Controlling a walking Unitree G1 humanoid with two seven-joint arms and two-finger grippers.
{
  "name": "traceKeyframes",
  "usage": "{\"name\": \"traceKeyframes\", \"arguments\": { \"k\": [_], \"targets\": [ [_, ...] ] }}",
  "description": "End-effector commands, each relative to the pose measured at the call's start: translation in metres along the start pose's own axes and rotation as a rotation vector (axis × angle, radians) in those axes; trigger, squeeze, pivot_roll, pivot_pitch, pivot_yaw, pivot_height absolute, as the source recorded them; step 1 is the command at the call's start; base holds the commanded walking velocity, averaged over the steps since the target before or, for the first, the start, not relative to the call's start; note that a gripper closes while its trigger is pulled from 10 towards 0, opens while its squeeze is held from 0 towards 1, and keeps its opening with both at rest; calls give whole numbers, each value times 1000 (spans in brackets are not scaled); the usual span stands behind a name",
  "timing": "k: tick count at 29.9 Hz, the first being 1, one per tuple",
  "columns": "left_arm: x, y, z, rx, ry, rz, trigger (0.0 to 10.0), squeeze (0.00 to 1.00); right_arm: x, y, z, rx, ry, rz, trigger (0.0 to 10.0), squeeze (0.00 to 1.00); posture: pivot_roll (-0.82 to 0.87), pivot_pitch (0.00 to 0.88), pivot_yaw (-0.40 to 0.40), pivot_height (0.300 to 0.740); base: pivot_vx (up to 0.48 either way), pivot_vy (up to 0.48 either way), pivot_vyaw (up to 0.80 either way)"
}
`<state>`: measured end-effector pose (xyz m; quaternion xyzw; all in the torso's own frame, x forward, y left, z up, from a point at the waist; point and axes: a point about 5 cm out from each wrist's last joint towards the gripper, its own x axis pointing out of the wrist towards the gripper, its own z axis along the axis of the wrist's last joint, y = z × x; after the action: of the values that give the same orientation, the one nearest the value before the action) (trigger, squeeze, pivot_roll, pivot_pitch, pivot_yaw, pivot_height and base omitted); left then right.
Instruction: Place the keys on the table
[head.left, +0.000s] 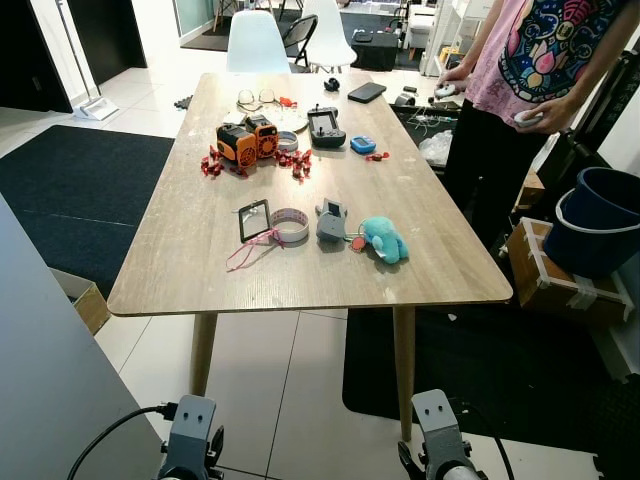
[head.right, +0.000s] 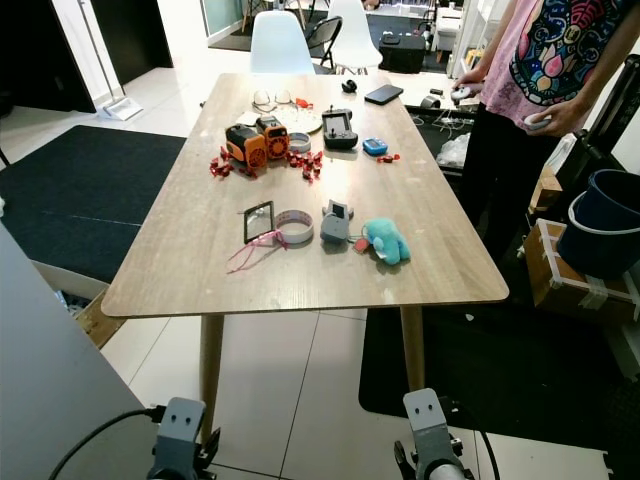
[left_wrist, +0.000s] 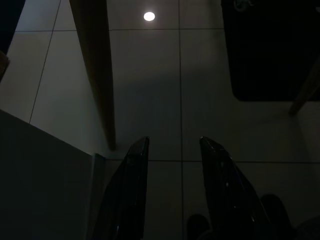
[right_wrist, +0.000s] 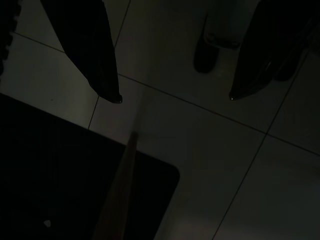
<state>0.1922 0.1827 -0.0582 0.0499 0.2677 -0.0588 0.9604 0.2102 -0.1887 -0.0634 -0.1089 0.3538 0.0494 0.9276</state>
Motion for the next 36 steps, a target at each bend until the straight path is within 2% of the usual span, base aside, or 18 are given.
{"name": "traceKeyframes", "arguments": {
  "k": [1,23,27,36],
  "targets": [
    [-2,-7,-4,-5,2,-12,10000,0,-1,1,-1,-3,1,3,10000,0,3,70,-34,740,0,0,0],
    [-5,-2,-6,-5,4,-3,10000,0,1,3,4,-8,-9,6,10000,0,9,74,-28,740,0,0,0],
    [-6,0,-7,0,17,-9,10000,0,2,5,5,13,-16,-4,10000,0,18,64,-1,740,0,0,0],
    [-6,4,-8,0,20,0,10000,0,2,11,4,28,-14,3,10000,0,43,59,7,740,0,0,0]
  ]
}}
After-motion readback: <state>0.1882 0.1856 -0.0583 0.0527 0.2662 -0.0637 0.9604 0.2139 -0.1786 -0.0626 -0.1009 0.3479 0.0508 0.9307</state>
